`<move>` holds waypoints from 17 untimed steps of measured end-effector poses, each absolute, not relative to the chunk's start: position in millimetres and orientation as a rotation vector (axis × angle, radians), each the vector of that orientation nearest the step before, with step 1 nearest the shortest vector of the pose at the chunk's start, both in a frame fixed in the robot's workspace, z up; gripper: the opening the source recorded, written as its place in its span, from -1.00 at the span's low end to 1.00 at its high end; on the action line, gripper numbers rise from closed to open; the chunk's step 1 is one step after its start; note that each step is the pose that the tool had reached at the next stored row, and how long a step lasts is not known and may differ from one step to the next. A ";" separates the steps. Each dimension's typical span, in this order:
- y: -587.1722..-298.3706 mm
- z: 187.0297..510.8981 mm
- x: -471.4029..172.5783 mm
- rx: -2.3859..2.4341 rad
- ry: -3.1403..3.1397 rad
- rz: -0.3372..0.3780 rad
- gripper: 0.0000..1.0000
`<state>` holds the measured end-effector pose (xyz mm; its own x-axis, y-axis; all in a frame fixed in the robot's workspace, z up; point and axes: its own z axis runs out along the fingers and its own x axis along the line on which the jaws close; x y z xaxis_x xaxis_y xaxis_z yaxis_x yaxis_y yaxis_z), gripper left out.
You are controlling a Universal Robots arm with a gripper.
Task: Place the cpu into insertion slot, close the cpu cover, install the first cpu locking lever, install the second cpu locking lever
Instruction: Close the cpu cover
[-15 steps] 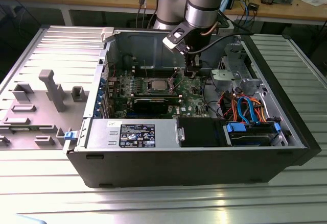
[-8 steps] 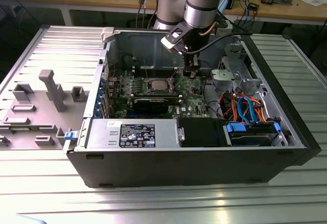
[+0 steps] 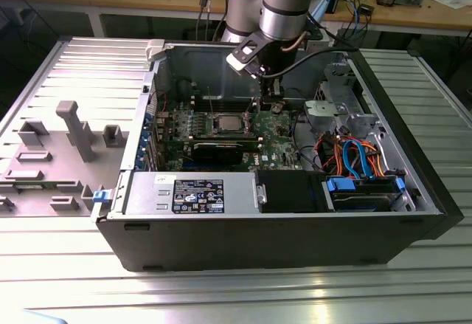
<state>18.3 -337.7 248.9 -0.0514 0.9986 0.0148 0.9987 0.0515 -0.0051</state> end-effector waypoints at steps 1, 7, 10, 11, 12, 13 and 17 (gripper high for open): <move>-337.7 248.8 17.4 -2.154 -2.267 -0.010 -0.79; -337.7 248.6 11.0 -2.154 -2.267 -0.010 -0.79; -337.7 248.4 7.0 -2.154 -2.267 -0.010 -0.79; -337.7 248.4 6.5 -2.154 -2.267 -0.010 -0.79; -337.7 248.4 6.3 -2.154 -2.267 -0.010 -0.79; -337.7 248.4 6.3 -2.153 -2.268 -0.010 -0.79; -337.7 248.4 5.8 -2.154 -2.267 -0.010 -0.79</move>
<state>5.8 -337.7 248.4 -0.0514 0.9986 0.0149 0.9987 0.0515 -0.0052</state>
